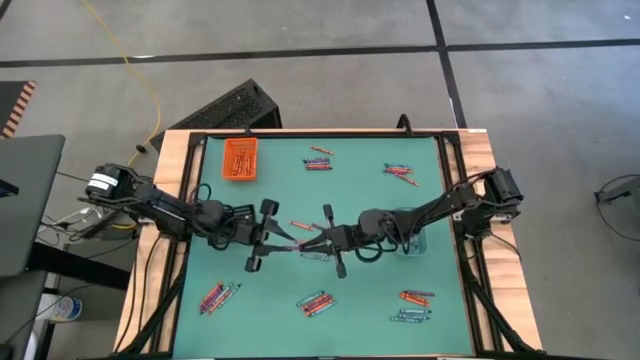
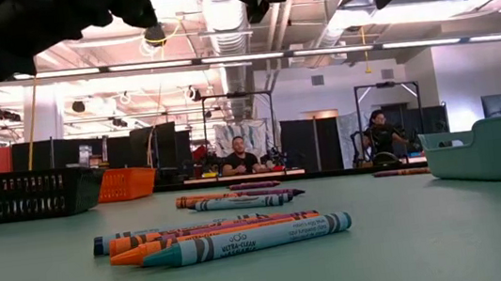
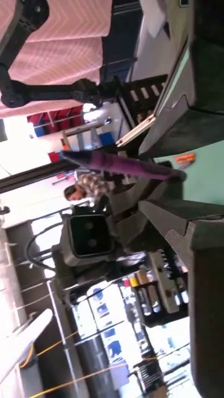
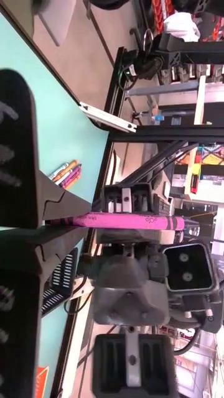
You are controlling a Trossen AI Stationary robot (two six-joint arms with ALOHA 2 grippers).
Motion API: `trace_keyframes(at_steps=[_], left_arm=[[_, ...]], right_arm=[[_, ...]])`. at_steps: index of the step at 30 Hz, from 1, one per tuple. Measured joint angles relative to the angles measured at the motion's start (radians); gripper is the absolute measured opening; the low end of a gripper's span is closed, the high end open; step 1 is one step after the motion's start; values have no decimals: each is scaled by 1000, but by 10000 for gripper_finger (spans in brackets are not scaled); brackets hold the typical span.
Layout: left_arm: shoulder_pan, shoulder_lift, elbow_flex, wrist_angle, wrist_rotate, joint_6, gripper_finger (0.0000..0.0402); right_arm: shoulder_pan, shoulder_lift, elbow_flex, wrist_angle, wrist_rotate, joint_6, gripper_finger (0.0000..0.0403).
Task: Sort crayons
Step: Put the violet crayon into the black bin
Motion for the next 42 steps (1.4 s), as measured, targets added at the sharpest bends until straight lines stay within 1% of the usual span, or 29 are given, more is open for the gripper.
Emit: trace_keyframes(at_steps=[13, 19, 22, 26, 27, 31, 34, 39, 42], left_arm=[[0, 0, 0, 65, -6, 8, 110], [0, 0, 0, 64, -45, 4, 104], [0, 0, 0, 64, -64, 3, 80], [1, 0, 0, 64, -65, 4, 22], [1, 0, 0, 64, -66, 4, 14], [2, -8, 0, 60, -71, 13, 11], [2, -8, 0, 60, -73, 19, 8], [2, -20, 0, 45, -101, 37, 7], [1, -62, 0, -20, -128, 57, 6]], right_arm=[[-35, 0, 0, 14, 3, 24, 2], [-35, 0, 0, 15, 5, 20, 2], [-35, 0, 0, 15, 6, 20, 2], [-36, 0, 0, 16, 6, 16, 3], [-38, 0, 0, 17, 6, 14, 6], [-48, 0, 0, 20, 5, 14, 23], [-50, 0, 0, 19, 10, 39, 44], [-56, -4, 0, 20, 38, 41, 94], [-61, -11, 0, 6, 58, 14, 131]])
